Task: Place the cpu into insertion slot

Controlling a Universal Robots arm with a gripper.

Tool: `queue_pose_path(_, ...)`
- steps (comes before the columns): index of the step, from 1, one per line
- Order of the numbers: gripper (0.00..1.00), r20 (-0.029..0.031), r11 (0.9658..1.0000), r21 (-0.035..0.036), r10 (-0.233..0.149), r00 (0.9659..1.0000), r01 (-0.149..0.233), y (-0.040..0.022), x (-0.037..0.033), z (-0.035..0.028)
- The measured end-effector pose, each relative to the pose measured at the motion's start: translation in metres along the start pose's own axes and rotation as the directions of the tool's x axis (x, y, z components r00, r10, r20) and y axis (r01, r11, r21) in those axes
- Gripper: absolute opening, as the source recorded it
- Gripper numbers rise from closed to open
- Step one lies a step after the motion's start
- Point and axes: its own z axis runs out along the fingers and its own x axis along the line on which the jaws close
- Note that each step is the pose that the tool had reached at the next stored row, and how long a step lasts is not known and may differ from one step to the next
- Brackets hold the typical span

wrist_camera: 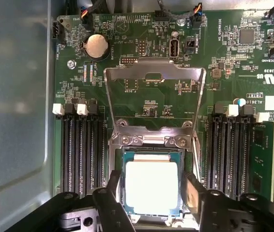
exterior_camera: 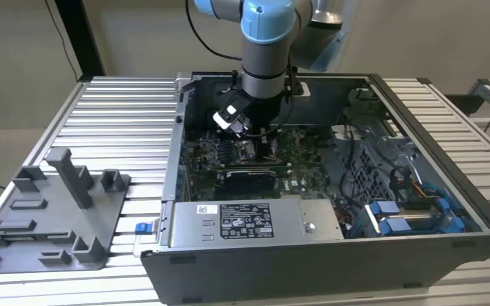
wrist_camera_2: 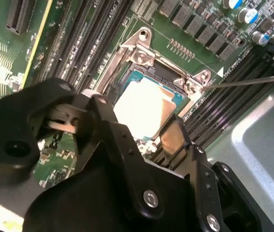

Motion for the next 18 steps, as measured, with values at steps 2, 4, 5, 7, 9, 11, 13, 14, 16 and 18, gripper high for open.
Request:
queue_pose_path(2, 1.0, 0.0001, 1.0, 0.0002, 0.0, 1.0, 0.0, 0.0002, 0.0005, -0.0053)
queue_pose_path(4, 1.0, 0.0001, 1.0, 0.0, 0.001, 1.0, -0.001, 0.0005, 0.001, -0.0101)
queue_pose_path(5, 1.0, 0.0003, 1.0, -0.0002, 0.003, 1.0, -0.003, 0.0006, 0.0012, -0.0126)
queue_pose_path(7, 1.0, 0.0006, 0.9999, -0.0009, 0.01, 0.9999, -0.01, 0.0009, 0.0017, -0.0167)
queue_pose_path(9, 1.0, 0.0012, 0.9998, -0.0019, 0.02, 0.9998, -0.02, 0.0009, 0.0021, -0.0208)
queue_pose_path(11, 1.0, 0.0016, 0.9995, -0.0031, 0.031, 0.9995, -0.031, 0.0011, 0.0026, -0.0245)
queue_pose_path(13, 1.0, 0.0021, 0.9992, -0.0038, 0.039, 0.9992, -0.039, 0.0016, 0.0038, -0.0359)
queue_pose_path(14, 1.0, 0.0019, 0.9991, -0.0041, 0.041, 0.9992, -0.041, 0.0019, 0.0043, -0.0404)
queue_pose_path(16, 1.0, 0.0021, 0.9991, -0.0039, 0.041, 0.9991, -0.041, 0.0023, 0.0052, -0.0493)
queue_pose_path(18, 1.0, 0.002, 0.9991, -0.0039, 0.041, 0.9991, -0.041, 0.0028, 0.0061, -0.0587)
